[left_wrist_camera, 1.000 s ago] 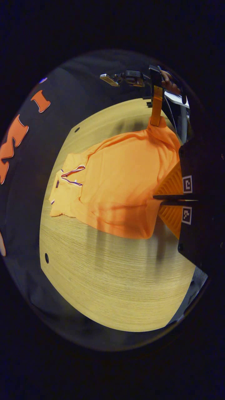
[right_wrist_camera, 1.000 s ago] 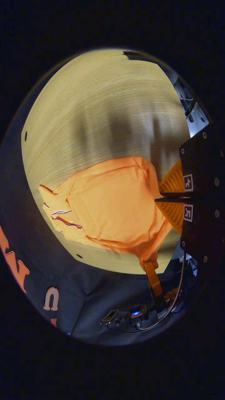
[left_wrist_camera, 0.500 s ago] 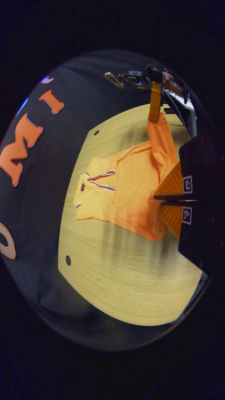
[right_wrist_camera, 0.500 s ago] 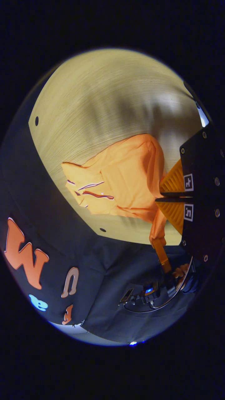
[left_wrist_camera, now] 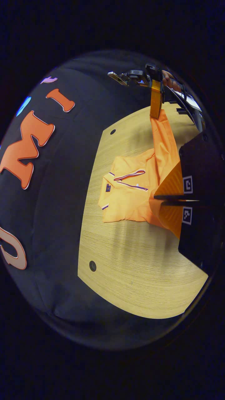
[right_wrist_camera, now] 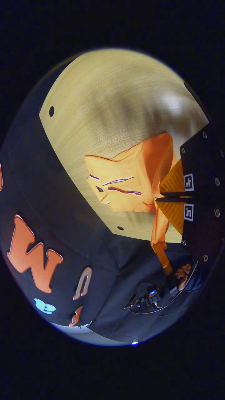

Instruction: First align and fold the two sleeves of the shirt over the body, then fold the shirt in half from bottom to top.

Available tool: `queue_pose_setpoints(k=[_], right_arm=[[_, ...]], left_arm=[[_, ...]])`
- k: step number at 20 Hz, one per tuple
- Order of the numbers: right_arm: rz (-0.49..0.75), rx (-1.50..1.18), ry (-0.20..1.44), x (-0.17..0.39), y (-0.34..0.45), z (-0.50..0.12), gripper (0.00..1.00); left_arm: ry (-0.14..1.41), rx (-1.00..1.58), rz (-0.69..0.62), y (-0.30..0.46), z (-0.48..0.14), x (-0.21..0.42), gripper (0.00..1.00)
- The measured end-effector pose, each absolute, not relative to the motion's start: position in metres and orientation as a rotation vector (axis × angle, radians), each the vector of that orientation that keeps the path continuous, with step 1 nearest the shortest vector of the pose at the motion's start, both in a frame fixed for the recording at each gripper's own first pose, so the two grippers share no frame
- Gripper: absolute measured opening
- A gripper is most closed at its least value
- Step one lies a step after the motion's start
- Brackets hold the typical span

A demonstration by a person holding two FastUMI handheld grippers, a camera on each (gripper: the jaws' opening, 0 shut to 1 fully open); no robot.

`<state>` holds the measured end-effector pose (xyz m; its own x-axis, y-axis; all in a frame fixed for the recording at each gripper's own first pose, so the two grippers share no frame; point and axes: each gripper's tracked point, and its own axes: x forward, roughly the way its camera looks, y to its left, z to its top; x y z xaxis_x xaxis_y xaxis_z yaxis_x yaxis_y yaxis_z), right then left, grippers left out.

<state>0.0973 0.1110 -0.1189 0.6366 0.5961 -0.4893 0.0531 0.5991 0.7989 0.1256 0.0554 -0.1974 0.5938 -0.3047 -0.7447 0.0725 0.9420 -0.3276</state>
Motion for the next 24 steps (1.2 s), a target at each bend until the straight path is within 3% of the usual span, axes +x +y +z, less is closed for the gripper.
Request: queue_pose_setpoints(k=[8, 24], right_arm=[[0.273, 0.814, 0.815, 0.162, 0.096, -0.121, 0.01], [0.237, 0.689, 0.839, 0.316, 0.089, -0.133, 0.01]], left_arm=[[0.878, -0.209, -0.272, 0.058, -0.199, 0.196, 0.01], [0.796, -0.058, -0.169, 0.083, -0.215, 0.355, 0.01]])
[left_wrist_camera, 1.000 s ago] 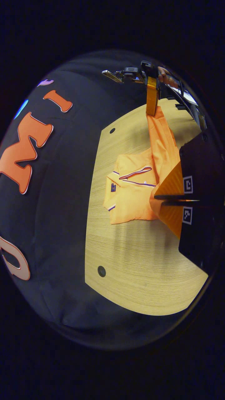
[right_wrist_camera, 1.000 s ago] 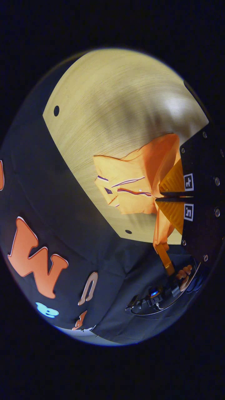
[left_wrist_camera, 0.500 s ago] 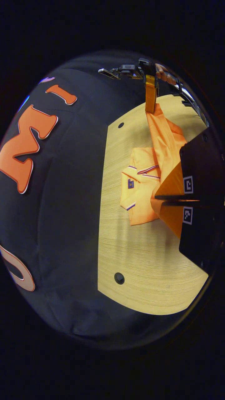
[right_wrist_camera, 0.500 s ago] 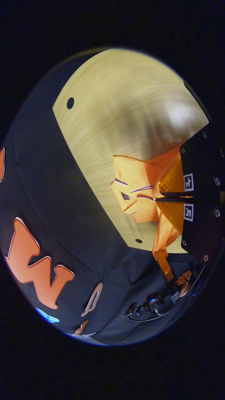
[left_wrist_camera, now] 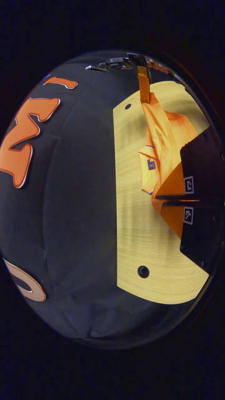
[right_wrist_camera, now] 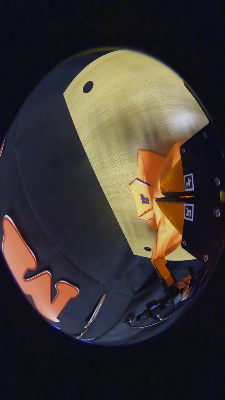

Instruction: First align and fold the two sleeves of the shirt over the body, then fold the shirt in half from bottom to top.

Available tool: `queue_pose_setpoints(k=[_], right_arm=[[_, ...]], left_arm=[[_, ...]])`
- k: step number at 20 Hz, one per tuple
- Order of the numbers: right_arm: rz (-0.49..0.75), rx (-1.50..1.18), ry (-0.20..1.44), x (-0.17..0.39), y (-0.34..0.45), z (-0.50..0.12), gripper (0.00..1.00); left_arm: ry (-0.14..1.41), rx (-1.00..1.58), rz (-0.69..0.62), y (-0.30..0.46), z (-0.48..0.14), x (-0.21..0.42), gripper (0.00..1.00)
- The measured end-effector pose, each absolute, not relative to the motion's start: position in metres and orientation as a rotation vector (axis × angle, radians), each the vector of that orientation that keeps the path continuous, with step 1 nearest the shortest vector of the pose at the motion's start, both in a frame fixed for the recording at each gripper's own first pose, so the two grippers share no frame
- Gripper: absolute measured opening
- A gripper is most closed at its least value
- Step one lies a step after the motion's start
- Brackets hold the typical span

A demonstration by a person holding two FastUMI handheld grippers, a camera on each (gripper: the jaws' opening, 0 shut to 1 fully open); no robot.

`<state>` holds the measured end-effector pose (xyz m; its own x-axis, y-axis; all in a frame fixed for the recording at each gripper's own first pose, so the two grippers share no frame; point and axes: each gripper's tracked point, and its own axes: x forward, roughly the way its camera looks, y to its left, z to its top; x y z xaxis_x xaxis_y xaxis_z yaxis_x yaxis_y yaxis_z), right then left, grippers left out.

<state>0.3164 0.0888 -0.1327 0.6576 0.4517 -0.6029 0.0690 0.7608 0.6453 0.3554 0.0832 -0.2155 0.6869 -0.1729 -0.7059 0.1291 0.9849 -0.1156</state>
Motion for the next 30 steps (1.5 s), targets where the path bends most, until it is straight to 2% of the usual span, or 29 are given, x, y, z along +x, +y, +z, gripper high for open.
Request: queue_pose_setpoints(k=[5, 7, 8, 10, 11, 12, 13, 15, 17, 18, 20, 22, 24, 30], right_arm=[[0.125, 0.659, 0.88, 0.348, 0.069, -0.152, 0.01], [0.103, 0.708, 0.873, 0.353, 0.066, -0.147, 0.03], [0.11, 0.733, 0.882, 0.356, 0.067, -0.148, 0.05], [0.115, 0.717, 0.88, 0.35, 0.063, -0.147, 0.27], [0.104, 0.676, 0.866, 0.349, 0.058, -0.148, 0.5], [0.096, 0.631, 0.849, 0.346, 0.051, -0.147, 0.57], [0.088, 0.585, 0.825, 0.343, 0.048, -0.141, 0.69], [0.076, 0.514, 0.76, 0.337, 0.042, -0.128, 0.82], [0.051, 0.437, 0.699, 0.327, 0.032, -0.119, 0.89], [0.048, 0.405, 0.678, 0.319, 0.028, -0.115, 0.89], [0.04, 0.354, 0.599, 0.315, 0.028, -0.096, 0.91], [0.03, 0.298, 0.507, 0.303, 0.021, -0.072, 0.99], [0.027, 0.255, 0.436, 0.288, 0.026, -0.043, 0.99], [0.038, 0.176, 0.227, 0.241, 0.028, 0.031, 0.98]], left_arm=[[0.811, 0.061, -0.102, 0.096, -0.231, 0.385, 0.02], [0.817, 0.066, -0.109, 0.091, -0.232, 0.384, 0.06], [0.811, 0.061, -0.101, 0.092, -0.23, 0.384, 0.22], [0.796, 0.043, -0.09, 0.089, -0.225, 0.383, 0.56], [0.786, 0.034, -0.081, 0.091, -0.218, 0.379, 0.63], [0.774, 0.015, -0.075, 0.091, -0.212, 0.377, 0.77], [0.76, 0.0, -0.066, 0.095, -0.205, 0.373, 0.79], [0.703, -0.016, -0.05, 0.098, -0.189, 0.368, 0.8], [0.642, -0.005, -0.035, 0.105, -0.167, 0.361, 0.88], [0.613, 0.004, -0.03, 0.108, -0.155, 0.357, 0.94], [0.563, 0.015, -0.027, 0.109, -0.133, 0.344, 0.92], [0.516, 0.015, -0.029, 0.101, -0.113, 0.332, 0.94], [0.458, 0.031, -0.004, 0.094, -0.096, 0.315, 0.99], [0.304, -0.019, 0.012, 0.078, -0.035, 0.251, 0.98]])
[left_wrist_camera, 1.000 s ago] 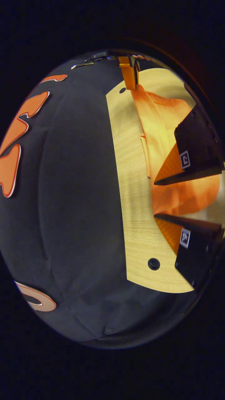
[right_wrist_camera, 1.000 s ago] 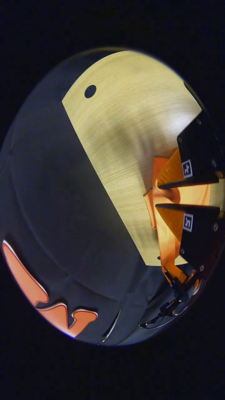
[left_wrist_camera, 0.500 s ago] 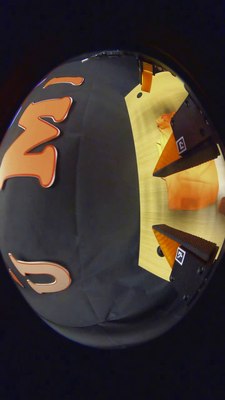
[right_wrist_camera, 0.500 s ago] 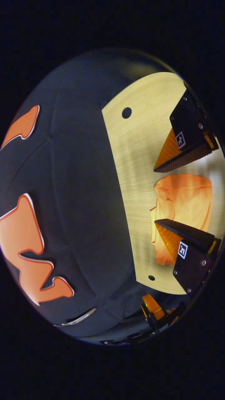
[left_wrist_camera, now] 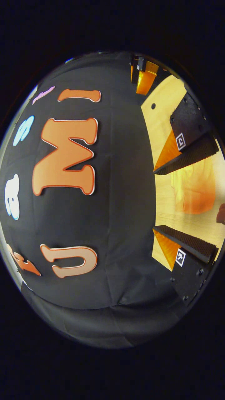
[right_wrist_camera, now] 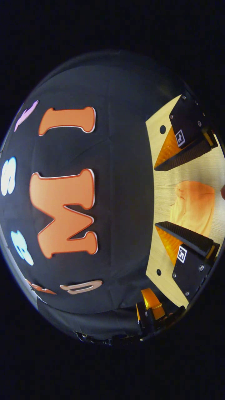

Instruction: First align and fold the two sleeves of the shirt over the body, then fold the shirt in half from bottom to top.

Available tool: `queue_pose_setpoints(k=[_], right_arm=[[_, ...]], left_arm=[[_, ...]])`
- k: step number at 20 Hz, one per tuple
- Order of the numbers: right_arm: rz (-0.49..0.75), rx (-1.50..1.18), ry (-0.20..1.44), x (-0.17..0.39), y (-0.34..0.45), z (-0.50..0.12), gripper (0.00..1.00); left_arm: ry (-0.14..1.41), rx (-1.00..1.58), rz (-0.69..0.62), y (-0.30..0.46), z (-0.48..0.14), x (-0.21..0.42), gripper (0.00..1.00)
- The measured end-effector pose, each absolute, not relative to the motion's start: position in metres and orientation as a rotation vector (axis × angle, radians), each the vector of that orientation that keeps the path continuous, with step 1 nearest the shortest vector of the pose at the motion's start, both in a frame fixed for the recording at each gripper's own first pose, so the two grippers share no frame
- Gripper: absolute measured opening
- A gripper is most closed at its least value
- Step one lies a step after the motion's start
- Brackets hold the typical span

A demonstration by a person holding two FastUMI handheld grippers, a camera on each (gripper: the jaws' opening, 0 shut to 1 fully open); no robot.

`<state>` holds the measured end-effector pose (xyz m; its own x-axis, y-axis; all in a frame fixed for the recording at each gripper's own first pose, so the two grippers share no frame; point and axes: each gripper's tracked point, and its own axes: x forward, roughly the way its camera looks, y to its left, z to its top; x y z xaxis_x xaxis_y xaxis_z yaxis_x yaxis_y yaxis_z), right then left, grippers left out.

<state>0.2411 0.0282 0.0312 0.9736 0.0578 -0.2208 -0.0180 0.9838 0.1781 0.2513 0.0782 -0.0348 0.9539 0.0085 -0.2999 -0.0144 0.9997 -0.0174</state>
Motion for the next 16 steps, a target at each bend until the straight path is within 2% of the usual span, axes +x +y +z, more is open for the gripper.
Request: queue_pose_setpoints(k=[7, 10, 16], right_arm=[[0.057, 0.15, 0.047, 0.193, 0.028, 0.078, 0.98], [0.067, 0.149, 0.01, 0.175, 0.03, 0.08, 0.98], [0.11, 0.144, -0.063, 0.15, 0.036, 0.084, 0.98]], left_arm=[[0.186, -0.058, -0.002, 0.058, 0.003, 0.189, 0.98], [0.135, -0.063, 0.066, 0.066, 0.008, 0.164, 0.98], [0.064, -0.039, 0.101, 0.061, 0.022, 0.125, 0.98]])
